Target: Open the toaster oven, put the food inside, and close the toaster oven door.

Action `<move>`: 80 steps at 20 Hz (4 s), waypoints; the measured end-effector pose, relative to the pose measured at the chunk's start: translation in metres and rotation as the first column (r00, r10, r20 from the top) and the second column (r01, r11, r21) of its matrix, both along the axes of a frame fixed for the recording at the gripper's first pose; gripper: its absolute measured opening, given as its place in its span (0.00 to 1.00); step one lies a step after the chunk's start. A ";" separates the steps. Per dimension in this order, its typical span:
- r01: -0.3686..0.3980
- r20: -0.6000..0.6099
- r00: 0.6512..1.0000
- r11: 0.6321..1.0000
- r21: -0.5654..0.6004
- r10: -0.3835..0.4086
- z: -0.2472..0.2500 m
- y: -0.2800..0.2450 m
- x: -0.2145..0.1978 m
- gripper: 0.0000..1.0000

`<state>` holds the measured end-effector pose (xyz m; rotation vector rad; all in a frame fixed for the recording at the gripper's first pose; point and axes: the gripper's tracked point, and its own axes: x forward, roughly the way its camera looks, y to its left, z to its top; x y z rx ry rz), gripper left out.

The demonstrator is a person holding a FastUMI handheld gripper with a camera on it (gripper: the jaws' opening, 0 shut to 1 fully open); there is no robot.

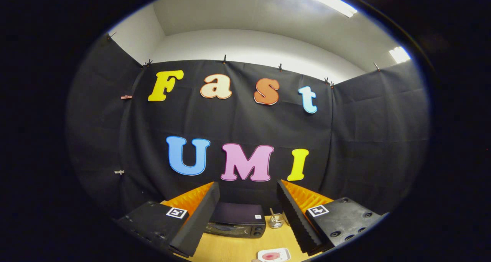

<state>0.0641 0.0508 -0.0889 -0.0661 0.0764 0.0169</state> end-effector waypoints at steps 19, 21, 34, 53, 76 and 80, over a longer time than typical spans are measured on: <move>0.000 -0.314 0.948 0.988 0.156 0.050 -0.297 0.026 0.134 0.98; -0.003 -0.342 0.938 0.992 0.128 0.047 -0.329 0.033 0.139 0.98; 0.113 -0.478 0.876 0.990 0.080 -0.061 -0.444 0.026 0.163 0.98; 0.065 -0.710 0.704 0.997 0.031 -0.024 -0.486 0.022 0.044 0.98; 0.068 -0.522 0.851 0.997 0.024 -0.046 -0.424 0.014 0.153 0.97; 0.048 -0.522 0.852 0.999 -0.007 -0.044 -0.431 0.021 0.172 0.97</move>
